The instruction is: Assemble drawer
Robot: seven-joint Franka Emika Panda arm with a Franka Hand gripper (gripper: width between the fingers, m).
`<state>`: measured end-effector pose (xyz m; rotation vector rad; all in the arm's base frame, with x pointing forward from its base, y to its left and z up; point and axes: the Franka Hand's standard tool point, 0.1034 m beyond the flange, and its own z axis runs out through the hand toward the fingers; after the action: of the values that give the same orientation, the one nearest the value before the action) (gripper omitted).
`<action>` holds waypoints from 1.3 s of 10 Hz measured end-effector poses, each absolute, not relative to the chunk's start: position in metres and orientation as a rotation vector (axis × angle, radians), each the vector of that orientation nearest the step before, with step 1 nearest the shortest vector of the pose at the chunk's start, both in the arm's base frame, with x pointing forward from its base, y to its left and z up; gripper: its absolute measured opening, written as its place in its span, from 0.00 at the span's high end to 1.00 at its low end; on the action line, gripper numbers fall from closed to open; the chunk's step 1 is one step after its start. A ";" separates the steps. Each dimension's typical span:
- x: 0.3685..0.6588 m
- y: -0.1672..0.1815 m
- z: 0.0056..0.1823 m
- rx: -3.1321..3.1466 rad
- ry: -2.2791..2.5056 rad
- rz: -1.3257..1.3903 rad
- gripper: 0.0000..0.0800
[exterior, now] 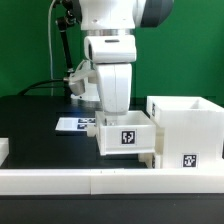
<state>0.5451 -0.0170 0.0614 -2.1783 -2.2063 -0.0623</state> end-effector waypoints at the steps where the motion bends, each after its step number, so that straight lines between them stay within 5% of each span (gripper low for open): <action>1: 0.544 -0.016 0.060 -2.178 -2.204 -0.061 0.94; 13: 0.544 -0.007 0.055 -2.198 -2.167 -0.056 0.94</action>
Offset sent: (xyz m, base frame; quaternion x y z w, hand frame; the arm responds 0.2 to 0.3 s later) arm 0.0127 0.0121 0.0011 -0.0060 -0.0102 0.0036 0.9999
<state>0.5445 -0.0069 0.0548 -2.1981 -2.1666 -0.0563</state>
